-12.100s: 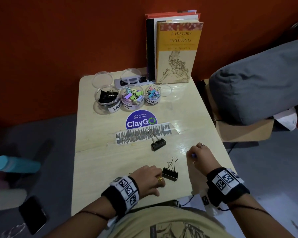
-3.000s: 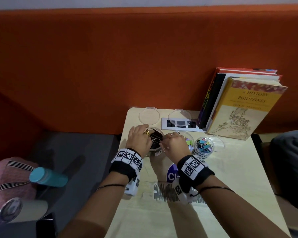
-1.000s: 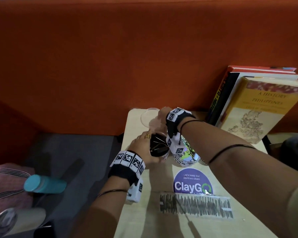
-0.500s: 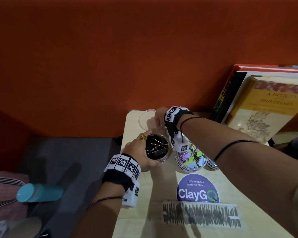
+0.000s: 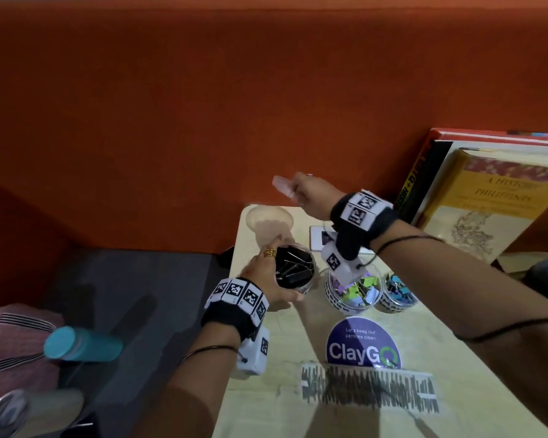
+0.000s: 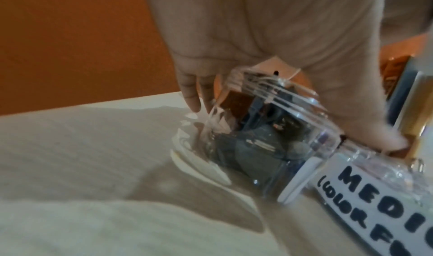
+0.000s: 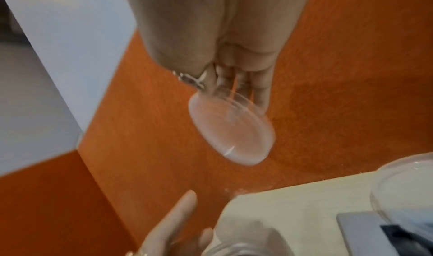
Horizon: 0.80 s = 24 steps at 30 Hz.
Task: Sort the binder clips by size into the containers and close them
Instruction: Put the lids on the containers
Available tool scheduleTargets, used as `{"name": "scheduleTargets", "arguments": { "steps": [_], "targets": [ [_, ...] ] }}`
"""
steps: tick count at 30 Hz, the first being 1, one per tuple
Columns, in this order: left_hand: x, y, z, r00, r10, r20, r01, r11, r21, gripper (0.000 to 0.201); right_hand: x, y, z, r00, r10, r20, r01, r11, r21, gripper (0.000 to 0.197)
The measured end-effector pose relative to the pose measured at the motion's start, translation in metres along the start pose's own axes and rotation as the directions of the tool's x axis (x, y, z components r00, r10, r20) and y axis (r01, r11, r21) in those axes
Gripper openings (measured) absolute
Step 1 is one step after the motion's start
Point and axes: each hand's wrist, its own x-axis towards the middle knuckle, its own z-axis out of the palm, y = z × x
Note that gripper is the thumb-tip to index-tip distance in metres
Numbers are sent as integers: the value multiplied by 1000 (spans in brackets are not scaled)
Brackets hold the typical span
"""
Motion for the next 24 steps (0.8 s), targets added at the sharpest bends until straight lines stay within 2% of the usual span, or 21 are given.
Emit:
{"name": "scheduleTargets", "arguments": {
  "steps": [3,5,8,13,16,21,24],
  "targets": [
    [-2,0,1,999,-17,-36,14,996,-85,148,-30,3,1,974,31,-225,17,977,211,31],
    [-5,2,-1,995,-32,-92,21,993,-116,152,-45,8,8,947,96,-306,12,943,333,37],
    [-13,15,-1,990,-71,-126,61,995,-78,152,-61,12,23,945,198,-259,-67,895,441,47],
    [-19,26,8,983,-97,-152,89,994,-59,145,-72,30,47,906,330,-263,-191,877,442,47],
    [-19,25,6,994,-74,-79,68,995,-73,146,-73,40,53,907,371,-198,-237,840,488,47],
    [-11,20,-1,994,40,97,-35,998,-46,149,-74,40,61,923,354,-149,-264,868,421,54],
    [-13,17,-4,993,23,118,0,981,-192,146,-74,40,66,933,338,-124,-271,886,377,53]
  ]
}}
